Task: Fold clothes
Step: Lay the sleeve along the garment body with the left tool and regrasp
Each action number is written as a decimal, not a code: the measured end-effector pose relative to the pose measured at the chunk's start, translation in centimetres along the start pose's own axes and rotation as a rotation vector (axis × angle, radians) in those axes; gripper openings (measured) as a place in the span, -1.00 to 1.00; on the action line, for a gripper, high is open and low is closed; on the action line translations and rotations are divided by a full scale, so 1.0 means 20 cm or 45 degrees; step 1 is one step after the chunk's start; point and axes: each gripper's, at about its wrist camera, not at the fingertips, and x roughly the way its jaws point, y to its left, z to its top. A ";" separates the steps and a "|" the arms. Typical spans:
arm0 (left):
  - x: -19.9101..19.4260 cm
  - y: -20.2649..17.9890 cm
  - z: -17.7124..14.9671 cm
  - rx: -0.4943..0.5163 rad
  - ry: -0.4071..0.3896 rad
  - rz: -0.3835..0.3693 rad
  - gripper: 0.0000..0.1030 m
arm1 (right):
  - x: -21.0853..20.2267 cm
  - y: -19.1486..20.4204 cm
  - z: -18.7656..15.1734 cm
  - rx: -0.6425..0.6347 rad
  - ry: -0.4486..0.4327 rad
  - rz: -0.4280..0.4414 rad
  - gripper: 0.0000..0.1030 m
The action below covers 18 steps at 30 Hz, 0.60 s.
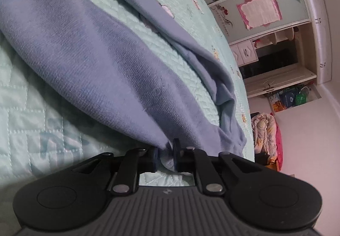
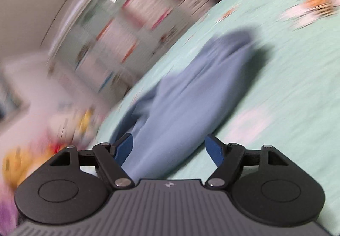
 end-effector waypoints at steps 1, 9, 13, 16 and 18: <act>0.02 0.00 -0.02 -0.006 0.008 -0.002 -0.72 | 0.00 -0.06 0.07 0.042 -0.019 -0.059 0.50; 0.09 -0.02 -0.05 0.028 0.003 -0.007 -0.66 | 0.20 -0.27 0.39 0.079 0.027 -0.160 0.49; 0.11 -0.05 -0.03 0.064 0.005 0.017 -0.69 | 0.33 -0.28 0.47 0.023 0.012 -0.221 0.49; 0.12 -0.08 0.00 0.101 0.034 0.033 -0.80 | 0.41 -0.26 0.49 -0.086 0.022 -0.270 0.49; 0.09 -0.10 0.04 0.100 0.050 0.003 -0.86 | 0.47 -0.19 0.49 -0.274 0.066 -0.303 0.16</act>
